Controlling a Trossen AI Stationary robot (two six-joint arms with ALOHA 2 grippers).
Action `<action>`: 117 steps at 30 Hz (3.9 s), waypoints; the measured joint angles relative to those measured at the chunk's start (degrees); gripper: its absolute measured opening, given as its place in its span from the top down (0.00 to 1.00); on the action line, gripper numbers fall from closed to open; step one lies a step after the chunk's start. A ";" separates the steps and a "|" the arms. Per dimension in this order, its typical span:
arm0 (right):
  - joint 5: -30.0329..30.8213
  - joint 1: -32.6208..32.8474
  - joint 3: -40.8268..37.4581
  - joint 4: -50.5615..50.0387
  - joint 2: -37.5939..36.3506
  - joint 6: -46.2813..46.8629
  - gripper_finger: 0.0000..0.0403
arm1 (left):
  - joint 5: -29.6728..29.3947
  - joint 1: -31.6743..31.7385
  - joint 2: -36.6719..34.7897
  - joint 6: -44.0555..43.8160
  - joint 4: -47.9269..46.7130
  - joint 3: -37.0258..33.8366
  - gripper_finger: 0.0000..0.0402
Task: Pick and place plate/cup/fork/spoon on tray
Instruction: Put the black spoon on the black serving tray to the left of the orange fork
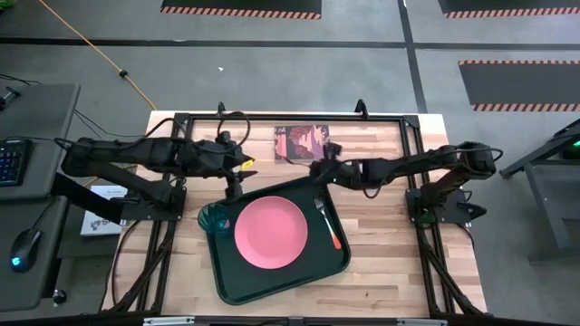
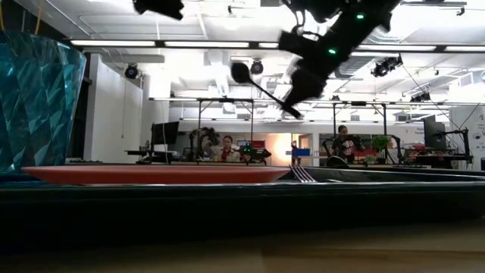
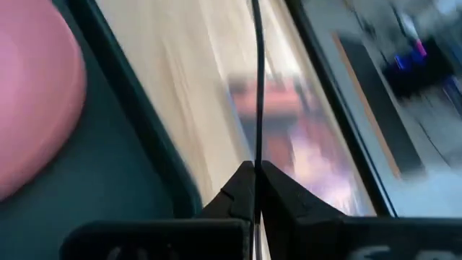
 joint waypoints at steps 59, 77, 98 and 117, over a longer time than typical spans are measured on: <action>-14.60 25.54 37.62 -57.45 36.67 84.04 1.00 | -11.78 -1.62 -16.19 25.96 60.90 -33.78 0.64; -13.29 24.20 37.77 -58.83 38.55 85.14 1.00 | -11.77 -1.64 -16.19 25.37 59.37 -33.78 0.64; -14.01 24.17 39.28 -58.39 38.88 84.53 0.94 | -11.76 -1.66 -16.19 25.36 59.44 -33.78 0.64; -14.16 24.20 39.38 -58.38 37.18 79.15 0.68 | -11.76 -1.66 -16.19 25.35 59.19 -33.78 0.64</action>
